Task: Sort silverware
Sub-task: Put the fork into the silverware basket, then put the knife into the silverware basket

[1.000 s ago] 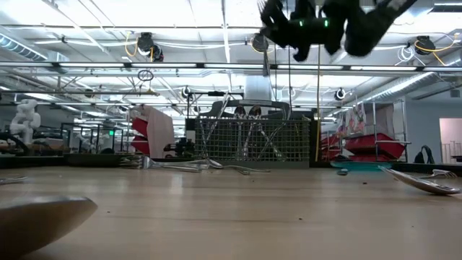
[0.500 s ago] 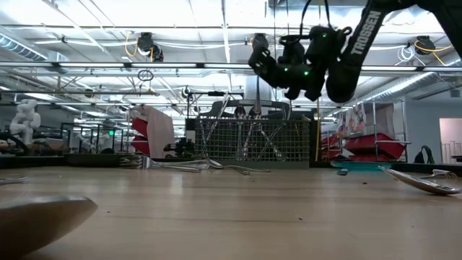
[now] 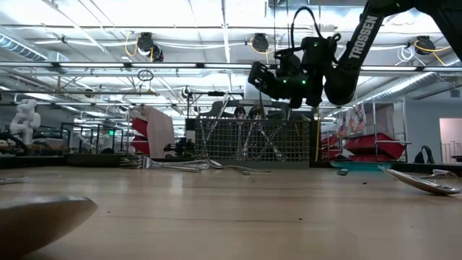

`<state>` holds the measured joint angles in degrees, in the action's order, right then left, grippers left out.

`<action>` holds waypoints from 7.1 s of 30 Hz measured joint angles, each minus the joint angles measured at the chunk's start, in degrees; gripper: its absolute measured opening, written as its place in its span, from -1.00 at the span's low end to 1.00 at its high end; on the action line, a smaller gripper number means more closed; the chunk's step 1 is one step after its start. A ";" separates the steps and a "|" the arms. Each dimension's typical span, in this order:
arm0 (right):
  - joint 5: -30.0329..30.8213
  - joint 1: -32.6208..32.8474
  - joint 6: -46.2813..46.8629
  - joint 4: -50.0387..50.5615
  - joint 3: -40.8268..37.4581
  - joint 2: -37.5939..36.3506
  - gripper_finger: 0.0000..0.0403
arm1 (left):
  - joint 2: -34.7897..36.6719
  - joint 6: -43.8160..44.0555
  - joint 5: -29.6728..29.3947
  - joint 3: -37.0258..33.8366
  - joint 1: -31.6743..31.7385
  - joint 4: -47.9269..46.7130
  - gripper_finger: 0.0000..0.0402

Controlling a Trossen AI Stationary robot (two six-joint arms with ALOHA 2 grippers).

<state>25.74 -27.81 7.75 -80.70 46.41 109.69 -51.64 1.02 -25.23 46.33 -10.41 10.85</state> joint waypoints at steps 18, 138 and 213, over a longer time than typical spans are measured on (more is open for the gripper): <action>0.99 -0.68 7.99 2.45 0.02 -0.37 -0.35 | 0.02 0.04 0.02 0.00 0.00 0.13 -0.74; 5.81 12.15 75.25 117.11 -0.28 -21.75 -1.00 | -11.82 9.26 14.15 0.02 7.85 -3.72 -0.74; 14.90 52.88 92.64 145.97 12.59 -30.42 -1.00 | -61.92 6.97 30.97 18.04 15.69 0.71 -0.99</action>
<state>40.63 25.07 100.39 65.27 59.00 79.26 -113.56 7.99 5.74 64.37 5.28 11.56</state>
